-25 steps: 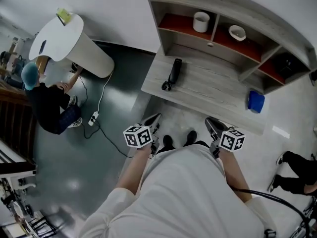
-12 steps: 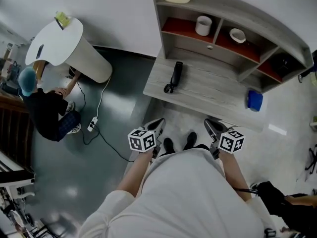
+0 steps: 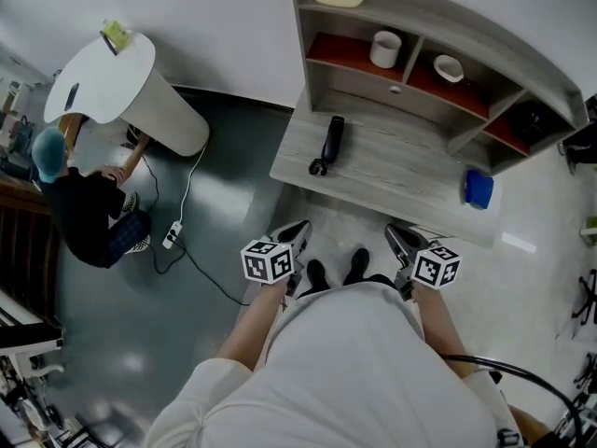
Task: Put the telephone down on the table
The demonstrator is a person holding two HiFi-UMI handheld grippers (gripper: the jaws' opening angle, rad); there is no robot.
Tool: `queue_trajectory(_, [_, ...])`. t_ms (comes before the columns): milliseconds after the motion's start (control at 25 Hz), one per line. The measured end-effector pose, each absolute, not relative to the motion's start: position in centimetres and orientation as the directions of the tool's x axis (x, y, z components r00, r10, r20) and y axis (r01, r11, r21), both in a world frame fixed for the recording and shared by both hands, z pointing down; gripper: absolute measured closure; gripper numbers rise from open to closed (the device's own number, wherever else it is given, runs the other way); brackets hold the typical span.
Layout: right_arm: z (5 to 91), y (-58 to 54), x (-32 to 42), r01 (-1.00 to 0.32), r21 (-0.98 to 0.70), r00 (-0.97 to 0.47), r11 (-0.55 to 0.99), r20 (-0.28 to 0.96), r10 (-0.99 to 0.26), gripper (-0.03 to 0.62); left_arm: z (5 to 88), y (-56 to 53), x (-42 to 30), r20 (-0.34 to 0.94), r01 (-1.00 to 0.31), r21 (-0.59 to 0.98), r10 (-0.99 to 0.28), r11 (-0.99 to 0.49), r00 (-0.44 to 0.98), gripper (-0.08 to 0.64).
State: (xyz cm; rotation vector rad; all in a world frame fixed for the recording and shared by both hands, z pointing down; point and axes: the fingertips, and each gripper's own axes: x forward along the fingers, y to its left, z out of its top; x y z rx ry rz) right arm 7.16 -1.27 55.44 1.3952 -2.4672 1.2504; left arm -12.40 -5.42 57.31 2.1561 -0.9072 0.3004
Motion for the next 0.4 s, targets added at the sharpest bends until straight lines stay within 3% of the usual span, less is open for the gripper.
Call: queue_trajectory(400, [55.28,-1.84,7.05,-0.742,-0.616,-0.585,0.267,0.399,-0.706,0.575,57.73,-5.77,-12.66,0.477,-0.691,0.571,-0.506,-0.443,0.718,0.550])
